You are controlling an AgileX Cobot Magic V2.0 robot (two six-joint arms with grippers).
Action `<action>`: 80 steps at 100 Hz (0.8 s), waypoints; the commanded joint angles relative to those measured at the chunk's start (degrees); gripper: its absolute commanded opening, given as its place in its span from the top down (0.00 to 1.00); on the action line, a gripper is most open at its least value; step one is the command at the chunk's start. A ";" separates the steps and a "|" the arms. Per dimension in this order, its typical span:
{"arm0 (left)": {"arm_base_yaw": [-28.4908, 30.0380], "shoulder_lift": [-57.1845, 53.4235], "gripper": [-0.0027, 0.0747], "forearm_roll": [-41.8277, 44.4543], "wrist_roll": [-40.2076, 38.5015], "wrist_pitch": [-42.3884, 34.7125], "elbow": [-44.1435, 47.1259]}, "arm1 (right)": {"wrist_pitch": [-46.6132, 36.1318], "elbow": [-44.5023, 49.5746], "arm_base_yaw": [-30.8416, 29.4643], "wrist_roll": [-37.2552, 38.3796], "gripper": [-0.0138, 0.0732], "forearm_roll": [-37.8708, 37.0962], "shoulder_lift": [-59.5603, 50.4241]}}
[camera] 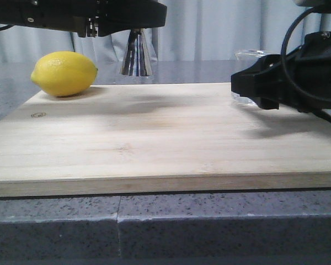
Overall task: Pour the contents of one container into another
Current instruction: 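Tilt the beaker upright, lower it onto the board, open the right gripper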
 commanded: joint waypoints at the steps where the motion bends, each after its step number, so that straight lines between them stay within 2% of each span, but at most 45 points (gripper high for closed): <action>1: -0.47 -2.90 0.73 -5.26 -0.44 5.71 -1.62 | -2.26 -0.91 -0.50 0.00 0.48 0.85 -1.43; 19: -0.47 -2.90 0.73 -5.26 -0.44 5.71 -1.62 | -1.61 -0.91 -0.50 0.00 0.46 0.46 -1.43; 41: -0.47 -2.90 0.73 -5.26 -0.44 5.71 -1.62 | -1.61 -0.91 -0.50 0.00 0.21 0.46 -1.56; 48: -0.47 -2.90 0.73 -5.26 -0.44 5.71 -1.62 | -0.13 -0.91 -0.50 0.00 0.16 0.46 -2.55; 58: -0.47 -2.90 0.73 -5.26 -0.44 5.71 -1.62 | 6.46 -0.91 -0.50 0.00 0.15 0.20 -5.58; 80: -0.47 -2.90 0.73 -5.26 -0.44 5.71 -1.62 | 29.97 -1.13 -0.50 7.18 0.15 -0.07 -18.06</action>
